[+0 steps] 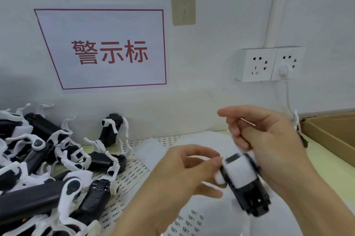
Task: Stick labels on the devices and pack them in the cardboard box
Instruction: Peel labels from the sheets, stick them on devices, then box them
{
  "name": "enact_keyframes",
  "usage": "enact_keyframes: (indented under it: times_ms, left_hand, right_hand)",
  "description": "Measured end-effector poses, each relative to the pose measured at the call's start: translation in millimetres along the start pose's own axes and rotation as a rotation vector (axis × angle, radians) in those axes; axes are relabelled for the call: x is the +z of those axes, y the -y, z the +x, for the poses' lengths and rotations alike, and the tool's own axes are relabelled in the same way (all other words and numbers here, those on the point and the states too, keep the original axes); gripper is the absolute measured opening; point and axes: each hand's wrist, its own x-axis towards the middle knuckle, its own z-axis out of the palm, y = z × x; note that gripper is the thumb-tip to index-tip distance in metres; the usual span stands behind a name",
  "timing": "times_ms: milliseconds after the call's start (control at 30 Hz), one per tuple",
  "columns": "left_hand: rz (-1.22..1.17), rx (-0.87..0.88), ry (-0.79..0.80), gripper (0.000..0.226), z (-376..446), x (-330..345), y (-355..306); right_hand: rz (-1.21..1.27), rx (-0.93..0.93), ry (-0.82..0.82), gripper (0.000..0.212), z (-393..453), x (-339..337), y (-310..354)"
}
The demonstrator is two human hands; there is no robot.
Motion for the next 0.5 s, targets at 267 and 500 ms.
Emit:
enact_keyframes:
  times_ms: [267,500]
  left_hand:
    - [-0.076,0.031,-0.034,0.023,6.9,15.7,6.1]
    - [-0.77,0.031,-0.412,0.029,12.2,12.9,-4.8]
  right_hand:
    - [0.111,0.09,-0.277,0.056,4.7,0.9,-14.2]
    - [-0.304,0.078,0.195,0.033,-2.2,-14.2,-9.3]
